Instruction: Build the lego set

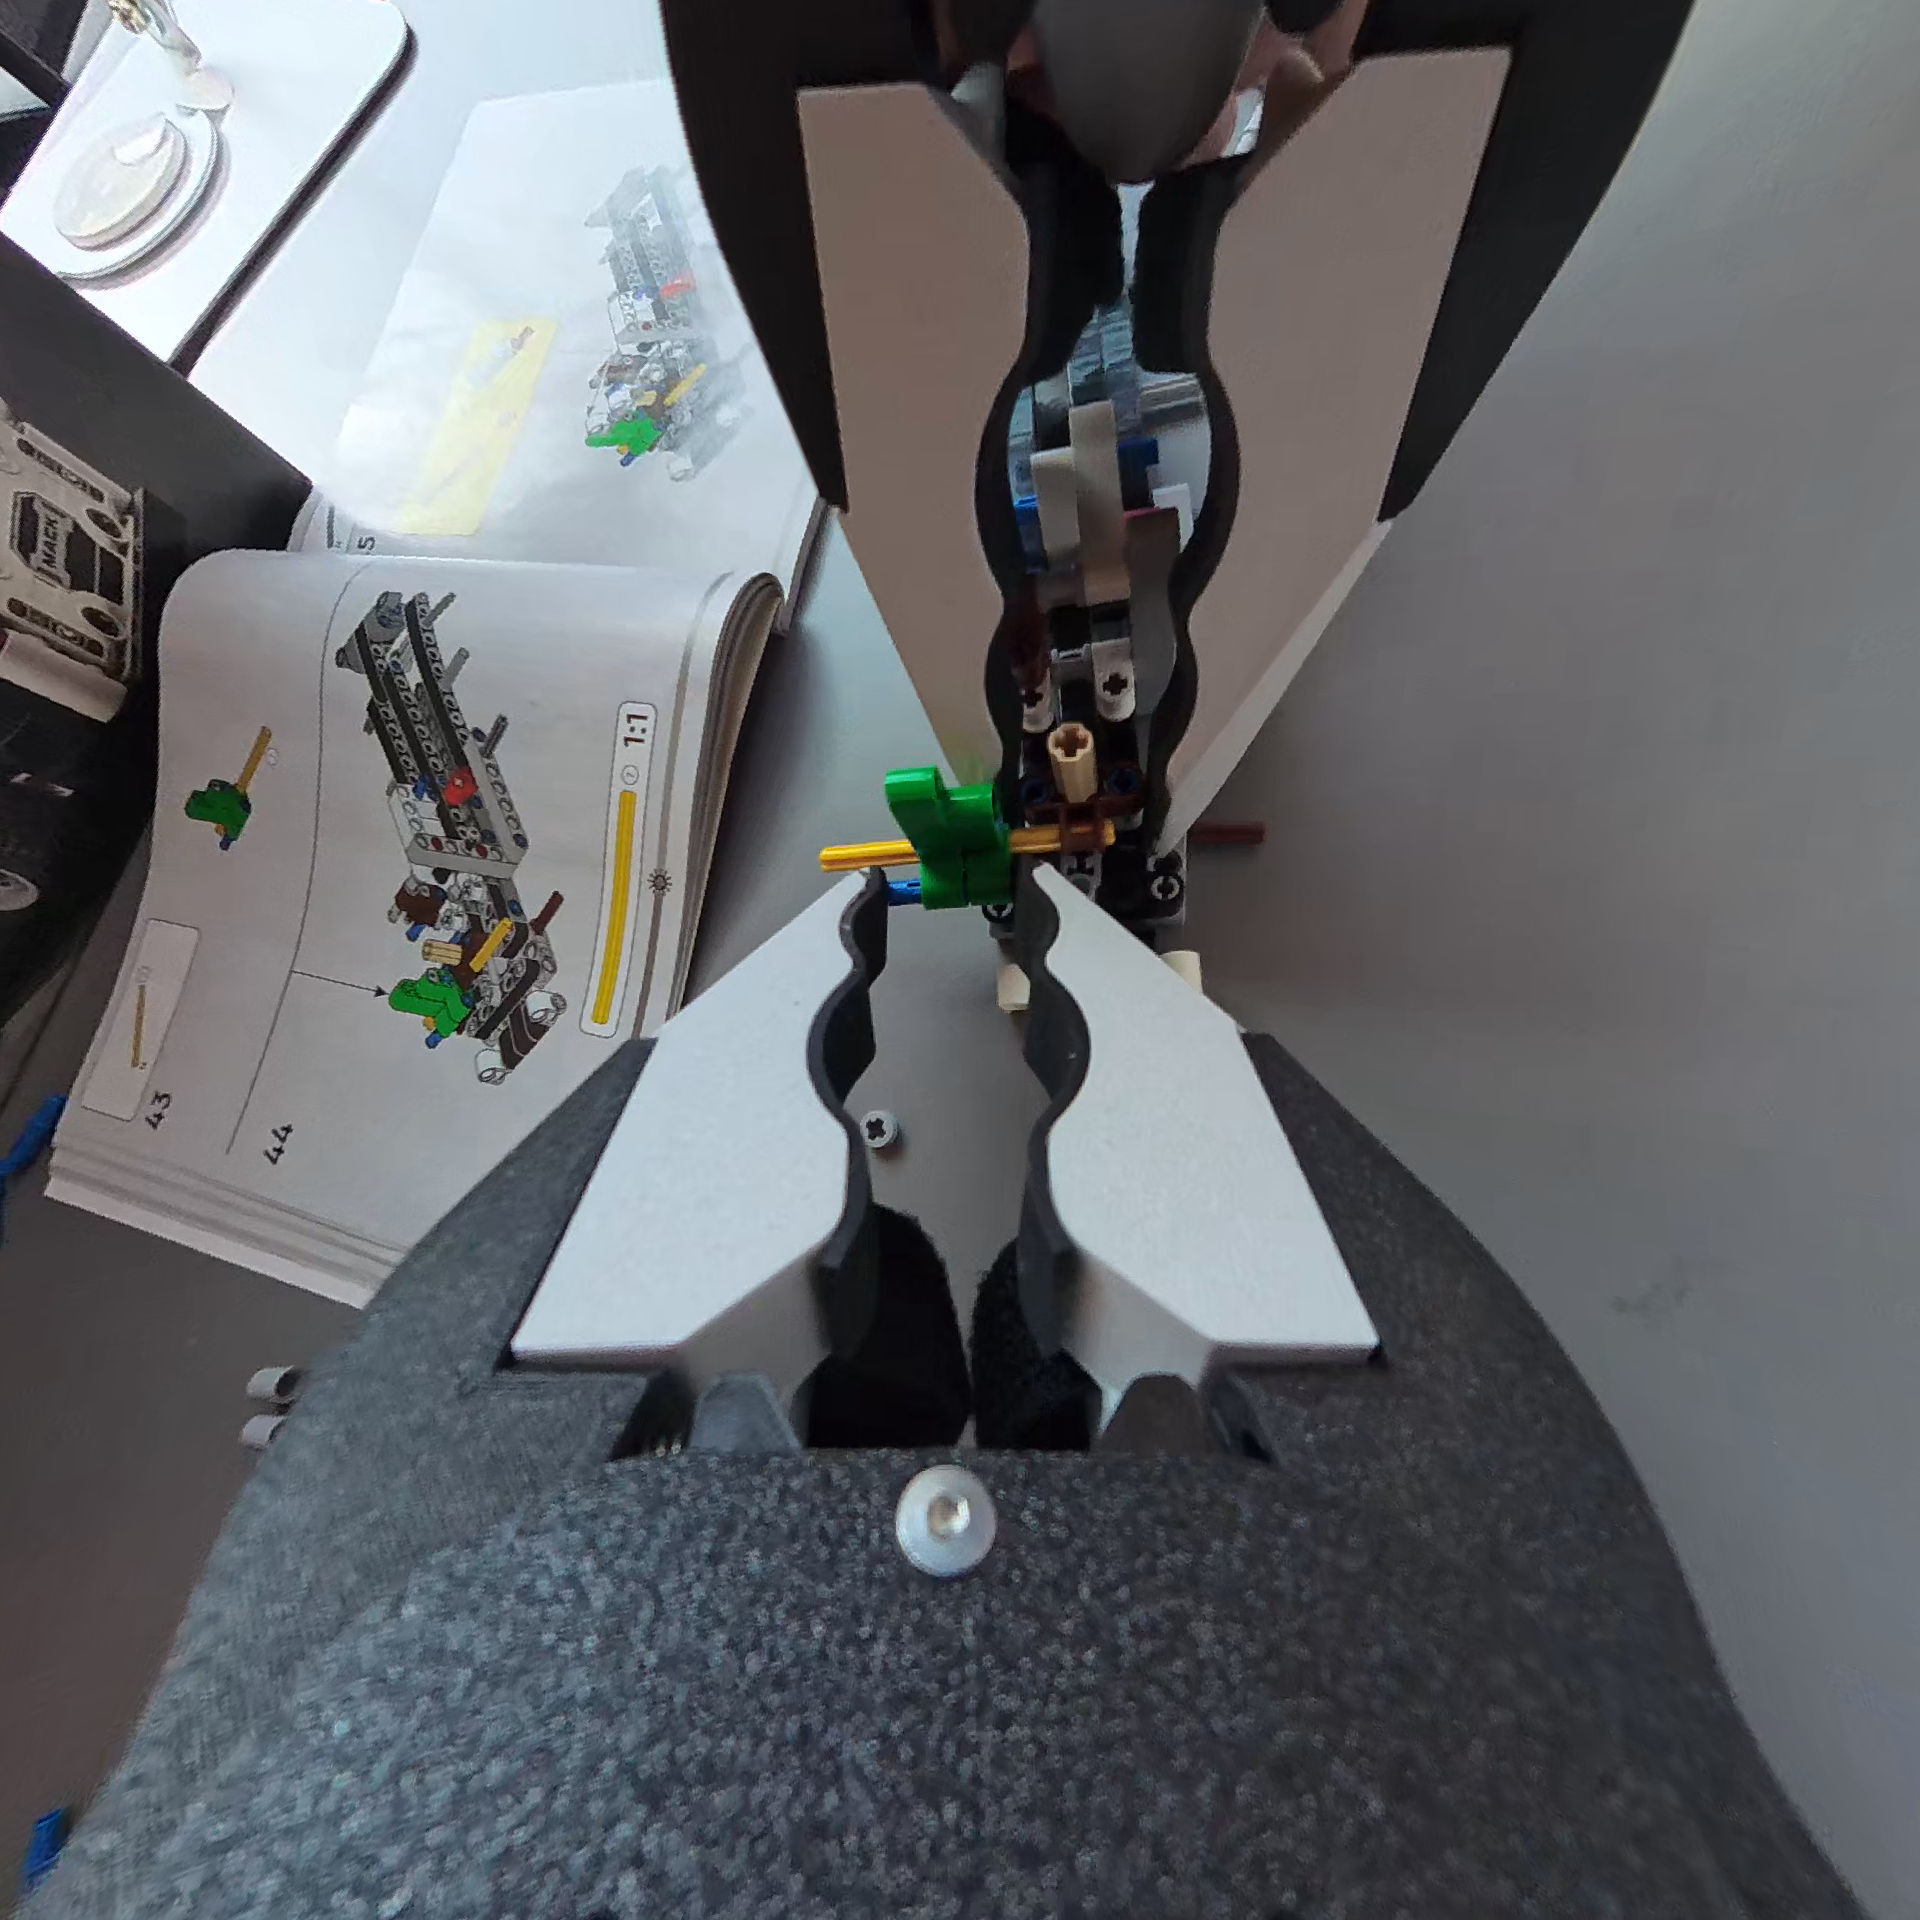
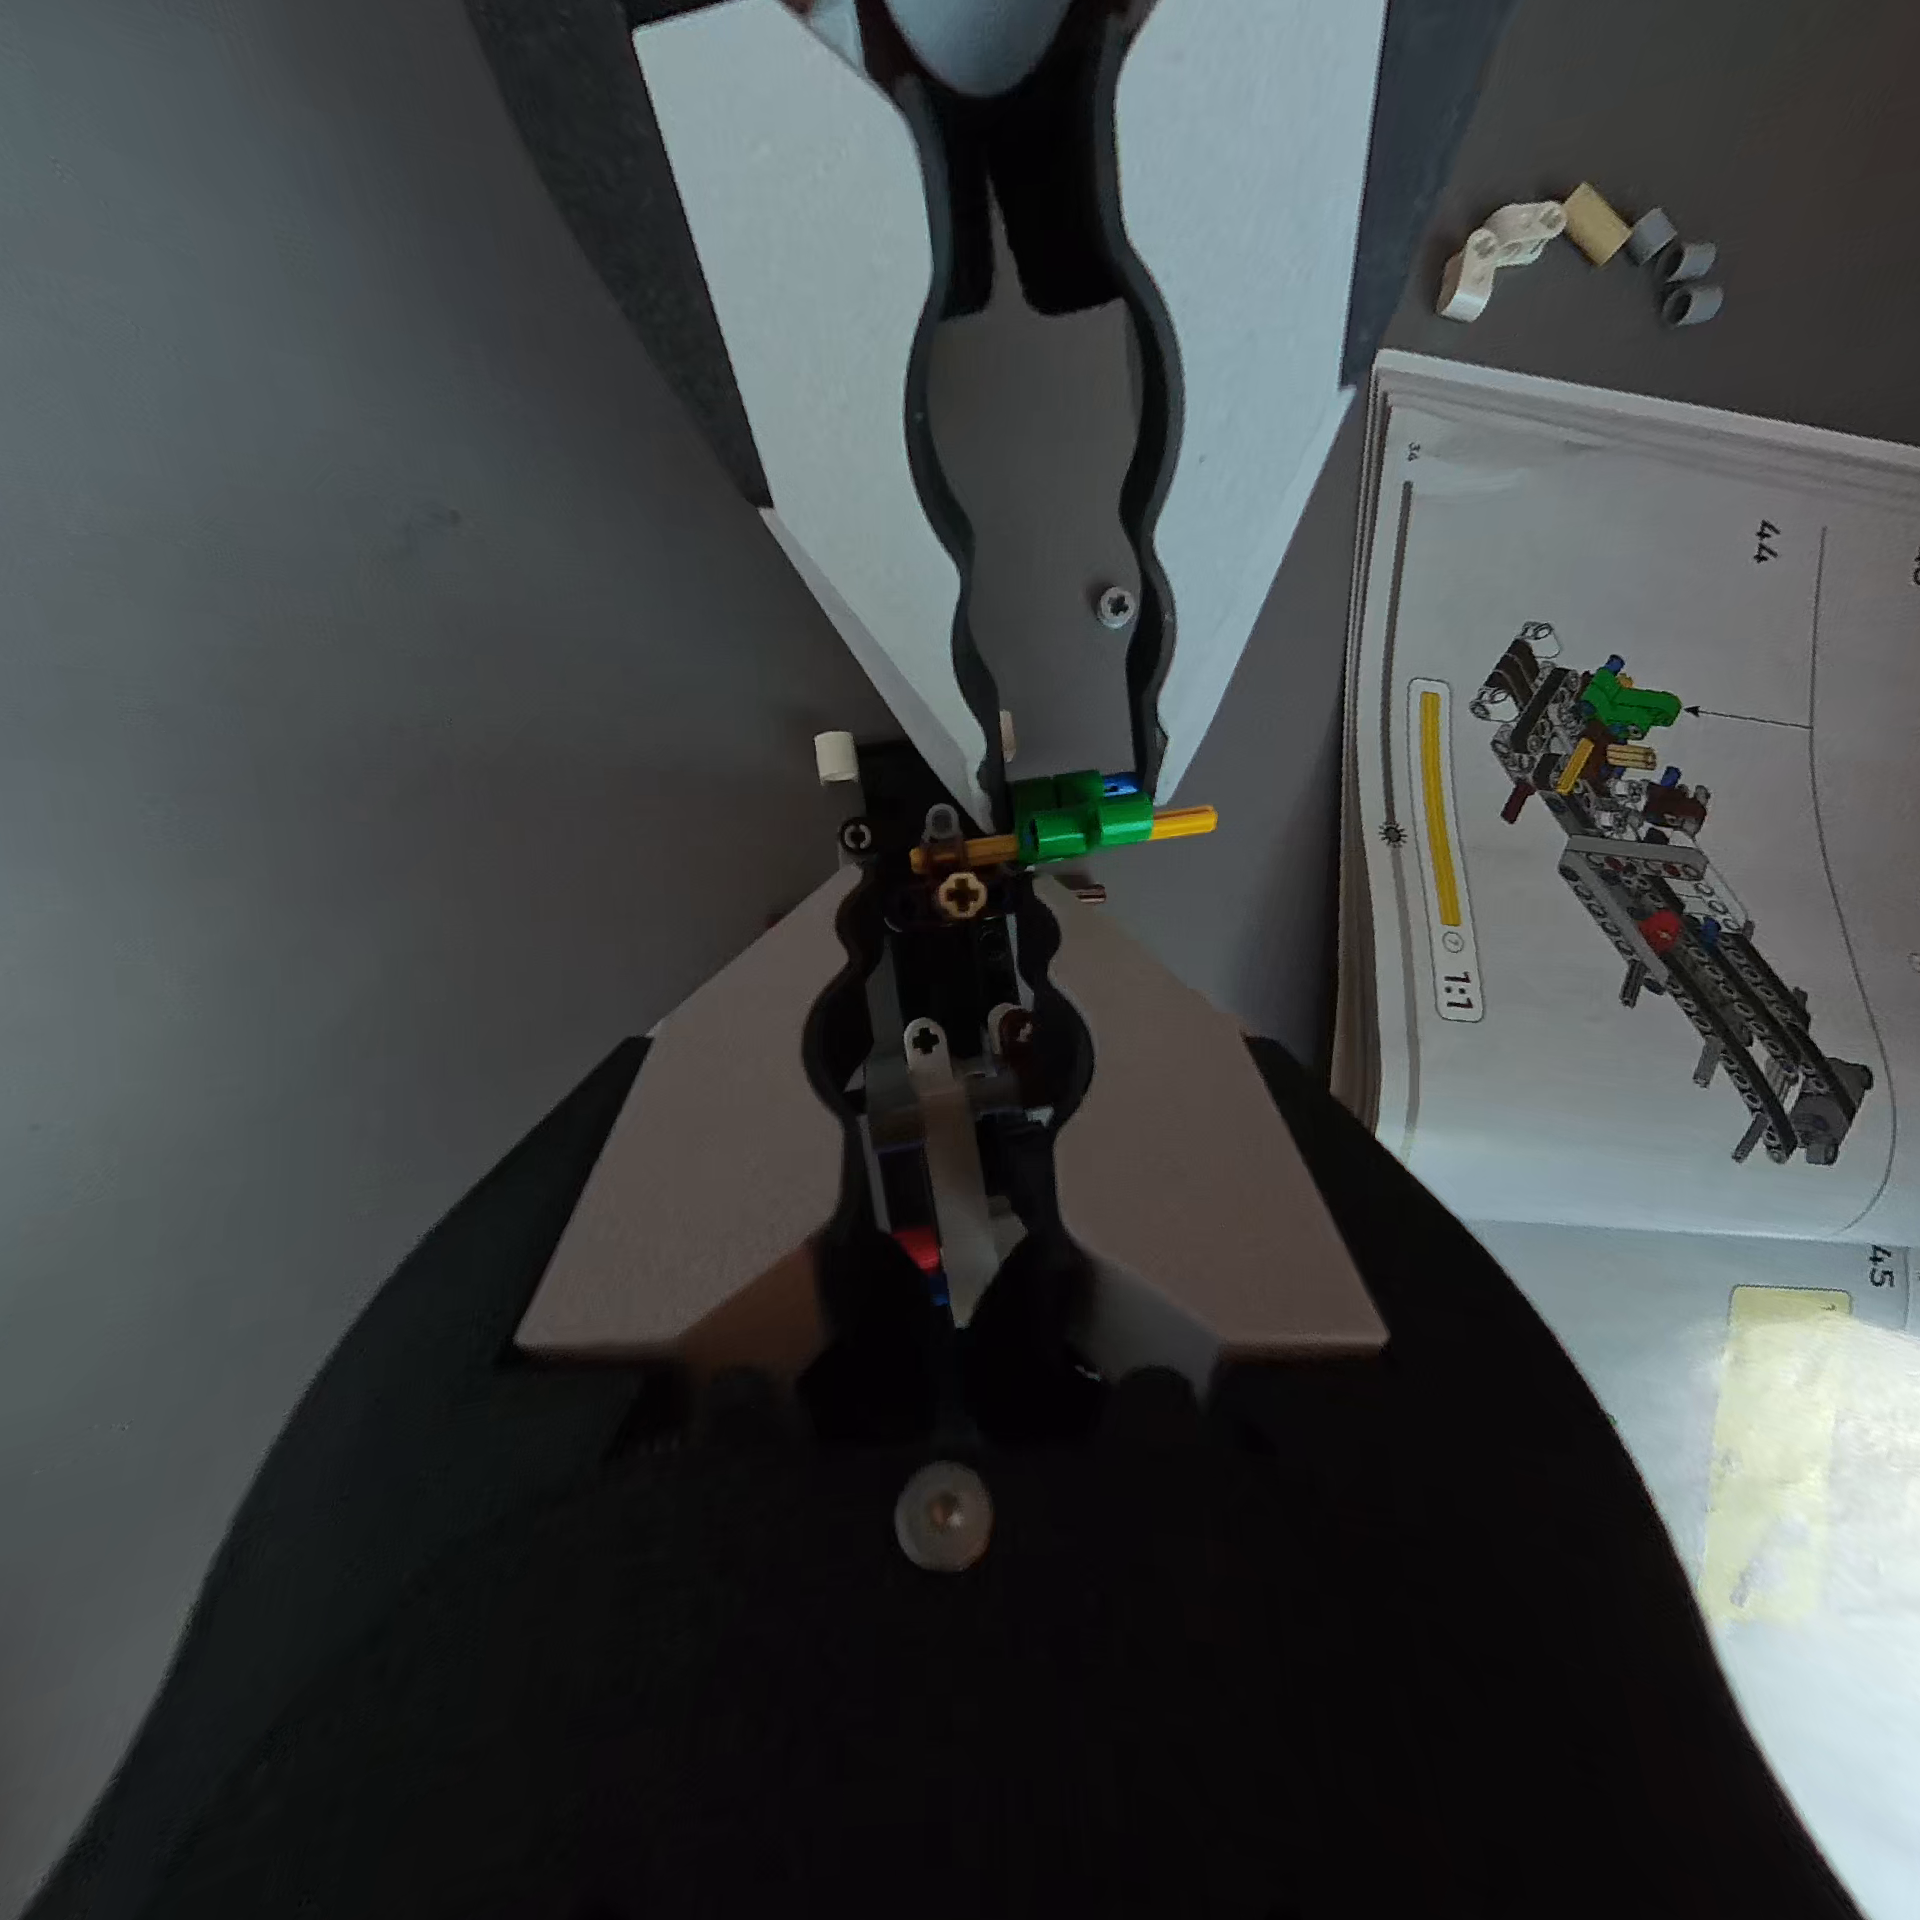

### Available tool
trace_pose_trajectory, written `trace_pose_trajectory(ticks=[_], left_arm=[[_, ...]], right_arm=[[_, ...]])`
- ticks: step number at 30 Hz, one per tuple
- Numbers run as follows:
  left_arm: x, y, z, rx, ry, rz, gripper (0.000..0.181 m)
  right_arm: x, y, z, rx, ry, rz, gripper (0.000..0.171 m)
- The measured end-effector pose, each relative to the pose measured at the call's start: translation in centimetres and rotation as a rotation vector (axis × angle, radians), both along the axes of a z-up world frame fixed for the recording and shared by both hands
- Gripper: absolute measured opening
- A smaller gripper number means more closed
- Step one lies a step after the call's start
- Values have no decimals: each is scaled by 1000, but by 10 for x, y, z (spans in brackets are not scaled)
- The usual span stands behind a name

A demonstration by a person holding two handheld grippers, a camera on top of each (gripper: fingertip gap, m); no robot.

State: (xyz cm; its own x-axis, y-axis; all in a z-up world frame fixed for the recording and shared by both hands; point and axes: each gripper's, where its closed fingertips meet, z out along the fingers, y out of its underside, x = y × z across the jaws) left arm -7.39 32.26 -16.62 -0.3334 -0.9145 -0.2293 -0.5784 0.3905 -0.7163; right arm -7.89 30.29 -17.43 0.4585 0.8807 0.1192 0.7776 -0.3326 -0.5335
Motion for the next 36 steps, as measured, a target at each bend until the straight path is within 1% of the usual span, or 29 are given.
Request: trace_pose_trajectory(ticks=[4,7,9,15,22,36], left_arm=[[1,0,-1,-24,5,17,23],[1,0,-1,-15,11,22,22],[2,0,-1,11,5,15,22],[2,-1,-1,17,8,10,22],[3,-1,-1,-22,19,9,22],[4,1,-1,-30,18,7,22]], right_arm=[[1,1,-1,38,-50,16,24],[1,0,-1,17,-34,10,24],[2,-1,-1,25,-40,24,24],[3,-2,-1,35,-47,37,24],[2,-2,-1,36,-50,39,24],[3,-3,-2,34,-60,43,23]])
